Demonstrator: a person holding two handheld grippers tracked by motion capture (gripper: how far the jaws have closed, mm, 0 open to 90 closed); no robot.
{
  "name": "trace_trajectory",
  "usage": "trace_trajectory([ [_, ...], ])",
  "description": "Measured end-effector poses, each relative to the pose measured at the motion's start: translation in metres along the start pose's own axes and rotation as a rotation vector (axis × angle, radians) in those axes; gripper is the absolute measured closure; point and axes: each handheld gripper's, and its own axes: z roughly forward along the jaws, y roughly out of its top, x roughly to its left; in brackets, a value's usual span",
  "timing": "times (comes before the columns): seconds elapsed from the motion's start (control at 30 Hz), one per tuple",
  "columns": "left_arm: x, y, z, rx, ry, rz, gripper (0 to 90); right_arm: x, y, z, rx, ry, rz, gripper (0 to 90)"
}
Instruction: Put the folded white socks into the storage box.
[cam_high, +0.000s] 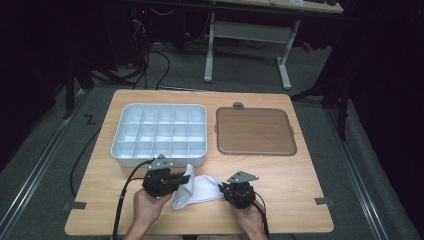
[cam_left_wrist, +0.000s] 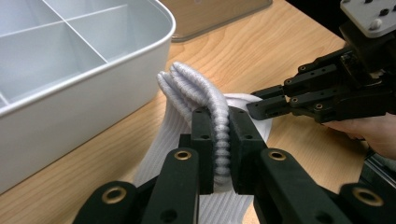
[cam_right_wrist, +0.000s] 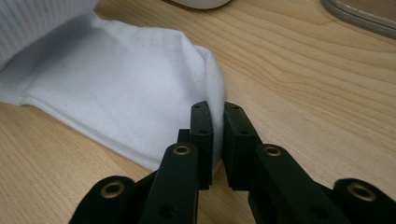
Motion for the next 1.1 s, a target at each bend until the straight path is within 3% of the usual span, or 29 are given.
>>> trace_trajectory([
  [0.43,-0.005,-0.015,0.017,0.052,0.014,0.037,82.3,0.012,0.002,0.006,-0.008,0.042,0.004,83.9],
  [1.1,-0.004,-0.038,0.044,0.112,0.028,0.045,80.9,0.017,0.003,0.009,-0.008,0.057,-0.006,83.1],
])
